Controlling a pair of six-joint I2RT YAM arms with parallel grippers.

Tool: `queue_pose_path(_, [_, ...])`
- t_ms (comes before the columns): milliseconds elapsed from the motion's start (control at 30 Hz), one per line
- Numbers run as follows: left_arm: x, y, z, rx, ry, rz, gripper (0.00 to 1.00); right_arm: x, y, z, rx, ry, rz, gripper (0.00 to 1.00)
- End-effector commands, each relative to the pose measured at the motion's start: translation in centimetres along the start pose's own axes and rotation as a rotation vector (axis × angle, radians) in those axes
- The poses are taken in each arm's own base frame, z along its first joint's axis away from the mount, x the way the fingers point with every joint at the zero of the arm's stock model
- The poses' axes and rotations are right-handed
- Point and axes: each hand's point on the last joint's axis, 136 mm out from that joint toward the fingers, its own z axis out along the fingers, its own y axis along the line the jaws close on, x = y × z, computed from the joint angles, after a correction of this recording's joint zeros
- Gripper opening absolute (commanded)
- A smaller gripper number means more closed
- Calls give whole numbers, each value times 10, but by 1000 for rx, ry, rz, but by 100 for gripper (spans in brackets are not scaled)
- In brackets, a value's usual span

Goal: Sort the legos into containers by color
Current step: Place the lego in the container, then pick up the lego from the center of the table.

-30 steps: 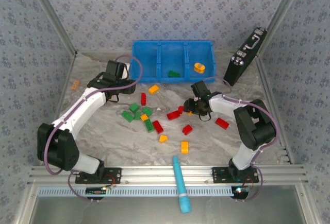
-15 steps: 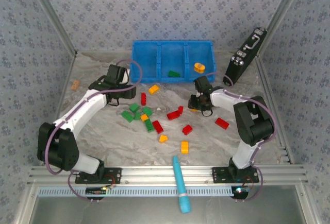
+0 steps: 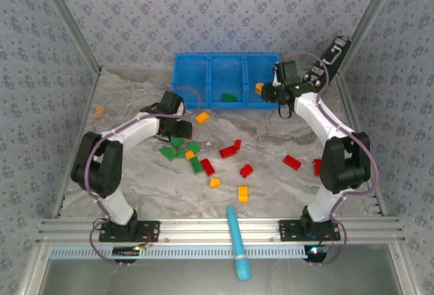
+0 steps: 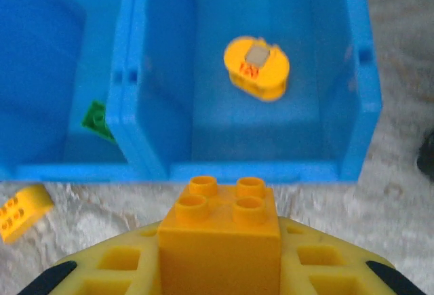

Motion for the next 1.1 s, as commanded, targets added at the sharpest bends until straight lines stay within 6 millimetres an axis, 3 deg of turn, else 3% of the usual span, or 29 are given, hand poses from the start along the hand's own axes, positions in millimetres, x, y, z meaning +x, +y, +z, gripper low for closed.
queue_pose_path(0, [-20,-19,3,46,-37,-17,61,-12,-8,29,25,0,-40,33])
queue_pose_path(300, [-15,-25,28,14,19,-11,61,-36,-20,78,92,-12,-123,43])
queue_pose_path(533, [-15,-21,36,-30,48,-10,59,-38,-16,90,63,-10,-127,53])
queue_pose_path(833, [-9,-18,48,-61,85,-10,35,-36,-9,58,24,-45,-129,56])
queue_pose_path(1067, [-6,-18,43,-57,90,-6,18,-18,-9,19,9,-64,-120,61])
